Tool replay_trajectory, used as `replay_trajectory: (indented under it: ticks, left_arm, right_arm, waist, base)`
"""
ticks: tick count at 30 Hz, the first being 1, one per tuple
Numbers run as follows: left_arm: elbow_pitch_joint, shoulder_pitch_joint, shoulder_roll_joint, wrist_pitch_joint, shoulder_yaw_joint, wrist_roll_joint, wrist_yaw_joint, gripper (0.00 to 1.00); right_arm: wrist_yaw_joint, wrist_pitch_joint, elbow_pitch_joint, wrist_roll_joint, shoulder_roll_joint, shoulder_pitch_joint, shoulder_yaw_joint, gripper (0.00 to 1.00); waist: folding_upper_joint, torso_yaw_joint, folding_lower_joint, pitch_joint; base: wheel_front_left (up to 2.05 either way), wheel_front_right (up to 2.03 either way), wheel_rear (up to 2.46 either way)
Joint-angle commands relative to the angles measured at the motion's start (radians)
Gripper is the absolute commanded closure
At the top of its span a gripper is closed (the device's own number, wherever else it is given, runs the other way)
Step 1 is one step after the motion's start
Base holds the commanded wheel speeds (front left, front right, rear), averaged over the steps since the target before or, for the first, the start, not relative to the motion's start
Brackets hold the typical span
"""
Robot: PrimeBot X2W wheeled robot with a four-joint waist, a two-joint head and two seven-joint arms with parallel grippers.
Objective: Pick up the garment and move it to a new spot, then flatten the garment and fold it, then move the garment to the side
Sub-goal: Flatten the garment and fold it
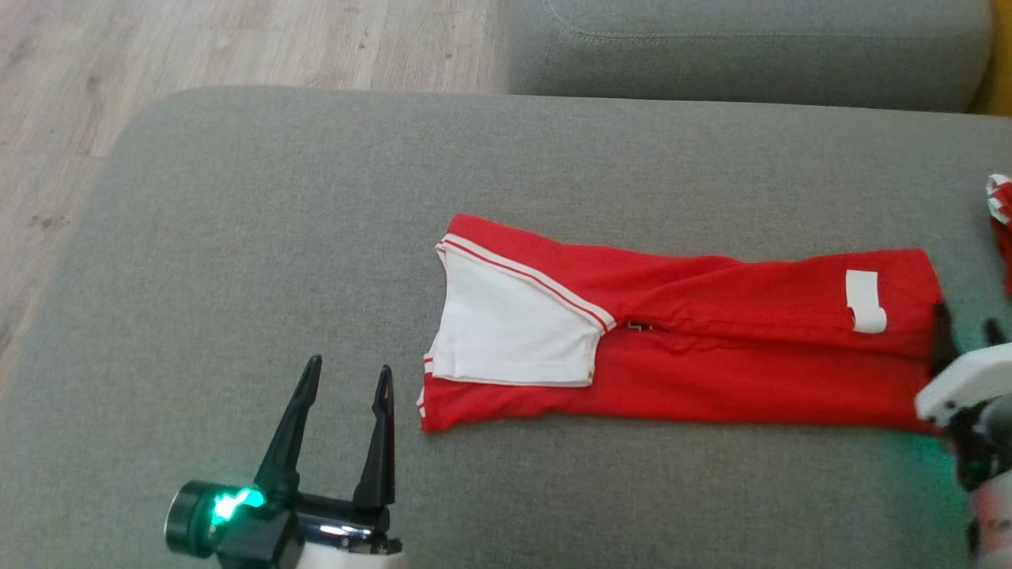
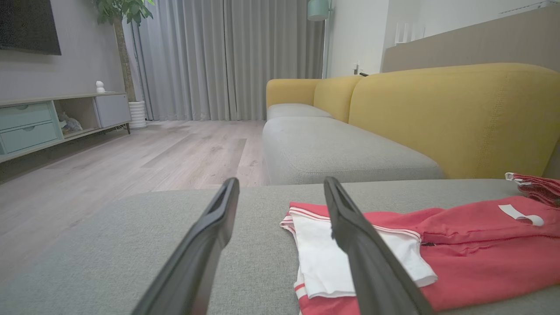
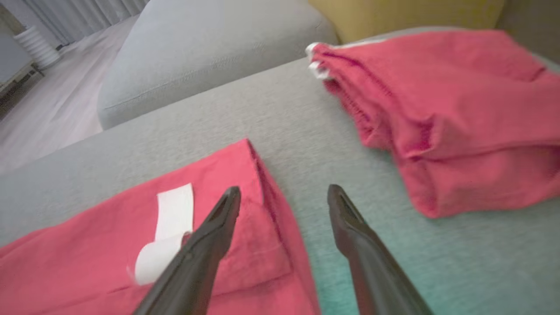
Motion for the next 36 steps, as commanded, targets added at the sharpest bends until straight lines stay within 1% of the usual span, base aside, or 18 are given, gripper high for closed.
replay_trajectory:
  ticks: [1,4,7,13,14,15,16,17,19,22,26,29,31,33,35,36]
  left_arm:
    - [-0.031,-0.026,-0.013,-0.008,0.035,0.009,-0.006,0.00]
    - [-0.028,-0.030,-0.016,-0.008,0.035,0.008,-0.012,0.00]
    - [-0.027,-0.034,-0.018,-0.008,0.038,0.006,-0.017,0.00]
    - [-0.028,-0.036,-0.021,-0.008,0.041,0.003,-0.020,0.00]
    - [-0.028,-0.035,-0.021,-0.008,0.043,0.002,-0.019,0.00]
    - [-0.029,-0.034,-0.021,-0.008,0.044,0.001,-0.018,0.00]
    - [-0.030,-0.032,-0.022,-0.008,0.045,0.000,-0.017,0.00]
    - [-0.030,-0.030,-0.022,-0.008,0.046,-0.001,-0.015,0.00]
    - [-0.031,-0.029,-0.022,-0.008,0.046,-0.003,-0.013,0.00]
    - [-0.034,-0.029,-0.022,-0.008,0.047,-0.006,-0.011,0.00]
    - [-0.036,-0.036,-0.023,-0.008,0.049,-0.007,-0.012,0.00]
    - [-0.038,-0.039,-0.023,-0.008,0.050,-0.005,-0.013,0.00]
    - [-0.038,-0.039,-0.023,-0.008,0.053,-0.004,-0.014,0.00]
    - [-0.036,-0.038,-0.023,-0.008,0.056,-0.004,-0.015,0.00]
    - [-0.035,-0.035,-0.023,-0.008,0.057,-0.004,-0.015,0.00]
    - [-0.033,-0.033,-0.023,-0.008,0.057,-0.005,-0.015,0.00]
  right_arm:
    - [-0.001,0.018,-0.016,0.002,-0.006,-0.013,0.034,0.00]
    - [-0.001,0.049,0.023,0.013,0.007,-0.013,0.013,0.00]
    - [-0.001,0.080,0.068,-0.011,0.006,-0.017,-0.010,0.00]
    - [-0.001,0.144,0.101,-0.008,0.032,-0.023,-0.034,0.00]
    - [-0.001,0.149,0.096,-0.006,0.035,-0.020,-0.031,0.14]
    - [-0.001,0.157,0.091,0.000,0.040,-0.016,-0.029,0.58]
    - [-0.001,0.166,0.083,0.007,0.046,-0.010,-0.024,0.98]
    - [-0.001,0.171,0.073,0.015,0.049,-0.004,-0.020,1.00]
    - [-0.001,0.180,0.048,0.029,0.051,0.010,-0.013,1.00]
    - [-0.001,0.169,0.003,0.043,0.031,0.027,-0.010,1.00]
    - [-0.001,0.167,-0.057,0.046,-0.019,0.033,-0.022,1.00]
    - [-0.001,0.191,-0.117,0.041,-0.077,0.031,-0.048,1.00]
    - [-0.001,0.222,-0.174,0.055,-0.107,0.026,-0.075,1.00]
    - [-0.001,0.267,-0.252,0.094,-0.129,0.022,-0.091,1.00]
    - [-0.001,0.321,-0.353,0.142,-0.132,0.026,-0.087,1.00]
    - [-0.001,0.353,-0.410,0.173,-0.123,0.031,-0.080,1.00]
  waist:
    - [-0.0001,0.003,-0.0001,0.005]
    - [-0.0001,0.007,-0.0001,0.009]
    - [-0.0001,0.014,-0.0001,0.012]
    - [-0.0001,0.021,-0.0001,0.011]
    - [-0.0001,0.020,-0.0001,0.010]
    - [-0.0001,0.019,-0.0001,0.009]
    - [-0.0001,0.018,-0.0001,0.008]
    - [-0.0001,0.016,-0.0001,0.007]
    - [-0.0001,0.011,-0.0001,0.005]
    - [-0.0001,-0.001,-0.0001,0.006]
    - [-0.0001,-0.020,-0.0001,0.011]
    - [-0.0001,-0.034,-0.0001,0.014]
    - [-0.0001,-0.043,-0.0001,0.014]
    - [-0.0001,-0.051,-0.0001,0.013]
    - [-0.0001,-0.059,-0.0001,0.008]
    - [-0.0001,-0.062,-0.0001,0.006]
  base:
    - [0.00,0.00,0.00]
    - [0.00,0.00,0.00]
    - [0.00,0.00,0.00]
    - [0.00,0.00,0.00]
    - [0.00,0.00,0.00]
    - [0.00,0.00,0.00]
    - [0.00,0.00,0.00]
    - [0.00,0.00,0.00]
    - [0.00,0.00,0.00]
    - [0.00,0.00,0.00]
    - [0.00,0.00,0.00]
    - [0.00,0.00,0.00]
    - [0.00,0.00,0.00]
    - [0.00,0.00,0.00]
    - [0.00,0.00,0.00]
    - [0.00,0.00,0.00]
